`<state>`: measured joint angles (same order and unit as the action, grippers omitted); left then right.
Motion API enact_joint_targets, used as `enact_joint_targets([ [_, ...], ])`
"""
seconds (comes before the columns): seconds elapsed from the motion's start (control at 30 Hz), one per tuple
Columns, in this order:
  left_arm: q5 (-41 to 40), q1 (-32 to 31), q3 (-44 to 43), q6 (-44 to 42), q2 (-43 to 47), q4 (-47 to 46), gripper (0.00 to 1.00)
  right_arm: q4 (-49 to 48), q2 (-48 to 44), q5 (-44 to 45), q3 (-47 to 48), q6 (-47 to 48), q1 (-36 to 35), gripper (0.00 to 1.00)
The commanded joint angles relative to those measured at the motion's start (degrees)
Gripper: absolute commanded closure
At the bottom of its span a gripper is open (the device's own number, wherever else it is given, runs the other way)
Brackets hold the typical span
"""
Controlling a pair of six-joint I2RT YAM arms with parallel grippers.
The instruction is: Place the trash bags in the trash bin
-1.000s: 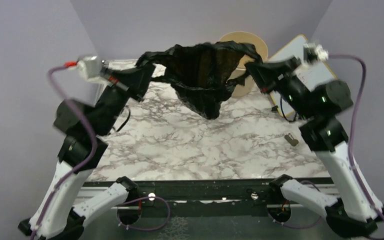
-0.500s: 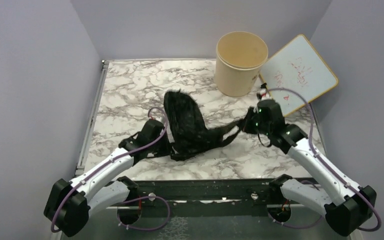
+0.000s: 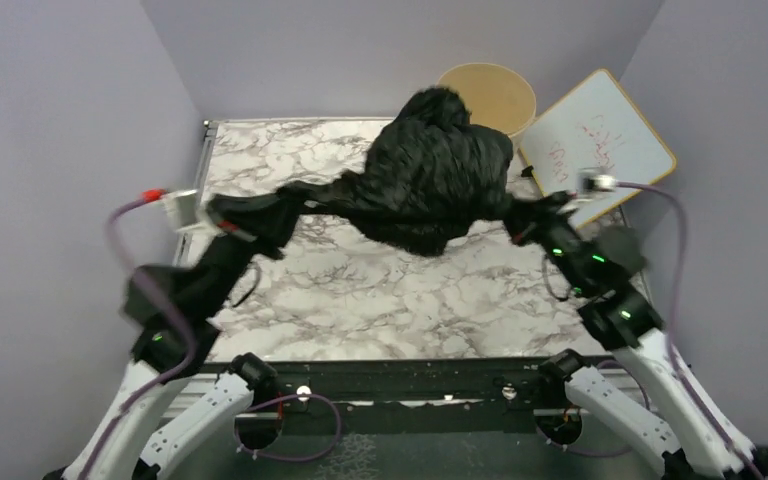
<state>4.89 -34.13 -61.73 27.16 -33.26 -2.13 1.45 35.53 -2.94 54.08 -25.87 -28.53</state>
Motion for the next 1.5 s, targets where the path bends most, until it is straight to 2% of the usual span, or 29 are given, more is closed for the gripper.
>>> enact_joint_targets([
  [0.0, 0.4, 0.0, 26.3, 19.6, -12.3, 21.5, 1.00, 28.6, 16.3, 11.8, -19.9, -16.2, 0.3, 1.00],
  [0.07, 1.3, -3.3, 29.0, 27.9, -14.7, 24.1, 1.00, 33.4, 21.0, 7.7, -15.1, -13.0, 0.3, 1.00],
  [0.1, -2.4, -6.5, 28.4, 29.2, -13.7, 23.4, 1.00, 34.1, 20.6, 7.3, -11.3, -11.6, 0.3, 1.00],
  [0.2, -15.5, -8.9, 21.8, 23.0, -11.2, 22.7, 1.00, 29.1, 17.2, 10.9, -0.6, -5.1, 0.3, 1.00],
  [0.3, -21.3, -8.9, 13.9, 16.0, -13.3, 23.5, 1.00, 23.9, 15.6, 15.3, 5.7, -0.9, 0.3, 1.00],
  [0.4, -20.1, -8.9, 10.8, 15.0, -14.8, 23.2, 1.00, 23.2, 16.1, 15.4, 7.5, -2.2, 0.3, 1.00],
  [0.53, -16.8, -8.9, 12.2, 17.3, -14.5, 21.5, 1.00, 24.0, 17.6, 11.0, 4.7, -3.7, 0.4, 0.99],
  [0.67, -15.2, -8.9, 15.2, 19.3, -13.1, 18.5, 1.00, 33.2, 26.1, 3.5, 12.1, 0.2, 0.4, 1.00],
  [0.73, -16.1, -8.9, 16.3, 21.5, -13.2, 18.7, 1.00, 37.9, 30.2, 0.3, 14.4, -1.1, 0.3, 1.00],
  [0.83, -14.3, -8.9, 18.3, 24.8, -14.0, 20.3, 1.00, 35.7, 32.2, -5.3, 11.1, -3.7, 0.3, 1.00],
  [0.9, -11.9, -8.9, 20.0, 25.2, -13.6, 20.3, 1.00, 35.2, 32.7, -7.8, 10.9, -1.8, 0.3, 1.00],
  [0.93, -11.4, -9.0, 21.5, 25.6, -12.6, 20.1, 1.00, 37.5, 33.8, -8.0, 14.7, 2.7, 0.4, 1.00],
  [1.0, -12.7, -9.0, 24.5, 25.8, -9.3, 19.8, 1.00, 45.7, 38.0, -1.7, 26.6, 10.6, 0.4, 1.00],
  [1.03, -13.9, -9.0, 25.1, 25.6, -7.4, 20.1, 1.00, 49.4, 40.5, 3.0, 32.5, 12.5, 0.4, 1.00],
  [1.1, -16.1, -8.9, 24.4, 24.2, -6.5, 20.2, 1.00, 51.3, 41.3, 8.5, 37.8, 14.2, 0.4, 1.00],
  [1.17, -17.4, -8.9, 21.3, 21.7, -8.1, 20.2, 1.00, 47.4, 38.8, 8.2, 34.7, 13.2, 0.3, 1.00],
  [1.3, -17.4, -8.9, 15.3, 18.2, -14.9, 24.3, 1.00, 33.7, 31.5, -1.0, 15.4, 4.4, 0.4, 1.00],
  [1.4, -14.6, -9.0, 20.3, 20.7, -16.9, 29.8, 1.00, 30.7, 30.6, -9.7, 3.3, -6.6, 0.4, 1.00],
  [1.47, -10.7, -9.0, 24.0, 24.5, -16.5, 30.1, 1.00, 28.4, 31.5, -14.5, -2.7, -8.3, 0.5, 1.00],
])
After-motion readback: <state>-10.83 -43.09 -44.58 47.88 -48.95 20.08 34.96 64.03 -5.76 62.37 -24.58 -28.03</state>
